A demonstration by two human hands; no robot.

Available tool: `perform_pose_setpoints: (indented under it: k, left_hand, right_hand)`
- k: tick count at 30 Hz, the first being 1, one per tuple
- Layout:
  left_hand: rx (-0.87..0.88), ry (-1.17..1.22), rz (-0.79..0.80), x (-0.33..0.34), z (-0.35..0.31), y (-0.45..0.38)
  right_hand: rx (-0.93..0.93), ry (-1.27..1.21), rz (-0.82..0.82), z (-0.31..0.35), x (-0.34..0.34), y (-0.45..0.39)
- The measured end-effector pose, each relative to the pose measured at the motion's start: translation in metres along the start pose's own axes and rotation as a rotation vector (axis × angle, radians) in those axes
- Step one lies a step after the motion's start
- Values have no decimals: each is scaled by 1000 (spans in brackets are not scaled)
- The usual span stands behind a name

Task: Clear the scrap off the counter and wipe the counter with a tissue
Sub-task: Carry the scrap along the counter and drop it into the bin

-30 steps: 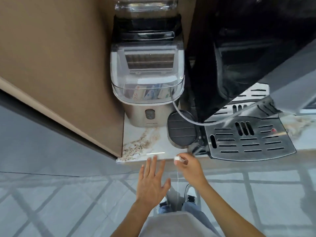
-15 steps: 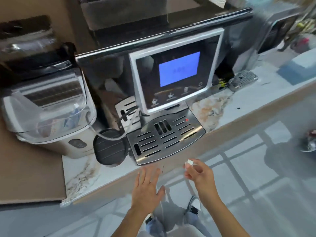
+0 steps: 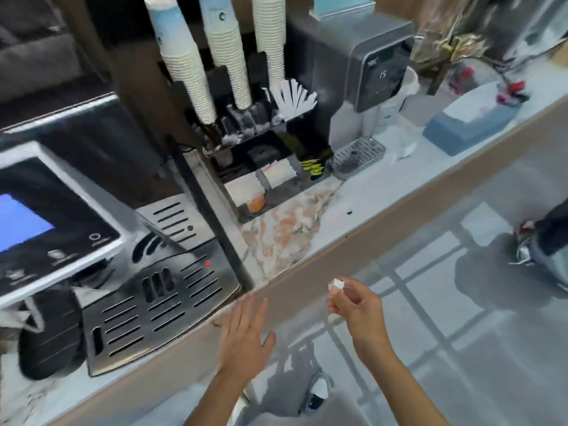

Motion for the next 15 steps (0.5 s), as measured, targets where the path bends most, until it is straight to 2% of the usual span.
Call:
perform_pose_setpoints:
  k: [15]
  left_hand:
    - [274,-63,8,-19,-181,-151]
  right_hand:
    - [-26,-110,-233,59,-148,-97]
Point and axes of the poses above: each hand's wrist, its own y-axis away from the middle knuckle, its own x-axis out of the palm, z = x × y, the point moved 7 cm from there along -y, towards the middle knuckle, and after that the axes turned 4 degrees about x, right-handed, at the moved point
